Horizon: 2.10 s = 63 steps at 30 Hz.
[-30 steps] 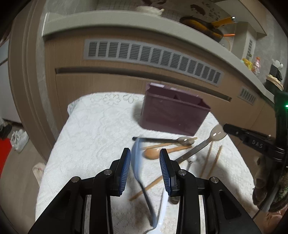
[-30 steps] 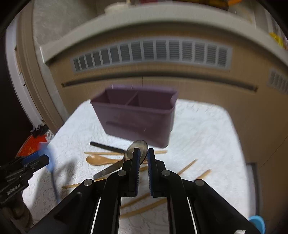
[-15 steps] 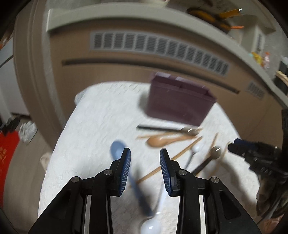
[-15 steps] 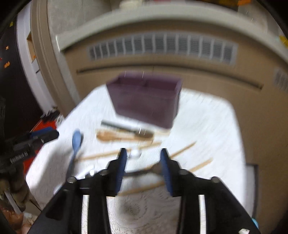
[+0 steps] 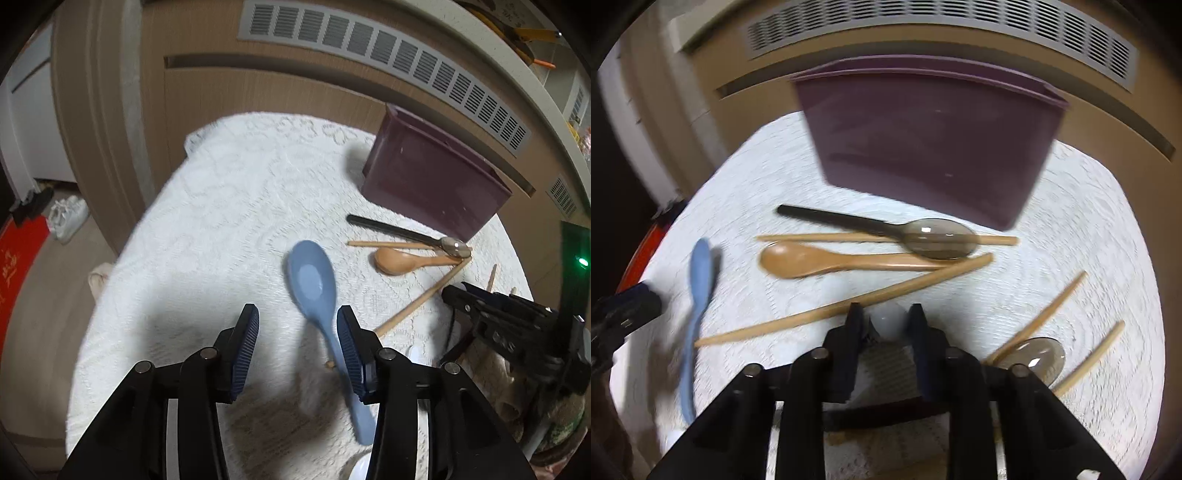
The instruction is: Organize utensils
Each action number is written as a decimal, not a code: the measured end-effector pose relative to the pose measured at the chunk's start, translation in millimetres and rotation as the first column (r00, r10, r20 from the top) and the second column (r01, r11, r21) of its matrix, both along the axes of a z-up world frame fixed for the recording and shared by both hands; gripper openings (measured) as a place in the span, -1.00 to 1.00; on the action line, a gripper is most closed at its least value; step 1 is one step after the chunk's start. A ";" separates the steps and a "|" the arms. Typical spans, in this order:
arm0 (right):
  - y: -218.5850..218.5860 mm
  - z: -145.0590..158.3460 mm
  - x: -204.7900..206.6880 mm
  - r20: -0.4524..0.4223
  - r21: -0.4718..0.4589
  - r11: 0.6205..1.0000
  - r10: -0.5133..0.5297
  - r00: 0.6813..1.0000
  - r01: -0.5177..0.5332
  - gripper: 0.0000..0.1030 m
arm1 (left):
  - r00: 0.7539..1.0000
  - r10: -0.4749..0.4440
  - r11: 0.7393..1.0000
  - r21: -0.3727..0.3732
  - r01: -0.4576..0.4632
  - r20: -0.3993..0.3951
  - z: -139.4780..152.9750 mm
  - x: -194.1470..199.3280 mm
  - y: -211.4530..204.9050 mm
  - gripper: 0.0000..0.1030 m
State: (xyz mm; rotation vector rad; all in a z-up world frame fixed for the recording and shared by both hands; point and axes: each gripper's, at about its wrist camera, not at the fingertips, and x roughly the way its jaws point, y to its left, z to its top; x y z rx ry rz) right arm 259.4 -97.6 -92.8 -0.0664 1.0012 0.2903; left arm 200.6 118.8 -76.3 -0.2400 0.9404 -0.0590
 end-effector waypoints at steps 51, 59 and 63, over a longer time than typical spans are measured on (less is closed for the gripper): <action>-81.5 211.1 -23.9 0.558 -0.104 0.988 -0.038 0.829 0.115 -0.61 | 0.889 -0.405 0.912 0.157 0.378 0.211 100.8 84.5 -62.5 -0.27; -80.8 154.1 -35.9 0.445 -0.080 0.994 -0.027 0.895 0.070 -0.61 | 0.973 -0.229 0.972 0.049 0.229 0.001 -8.7 69.2 -26.3 -0.10; -77.0 130.9 -35.5 0.390 -0.058 0.997 -0.024 0.921 0.051 -0.61 | 0.993 -0.121 0.992 -0.033 0.121 0.012 -7.7 68.0 -17.8 -0.07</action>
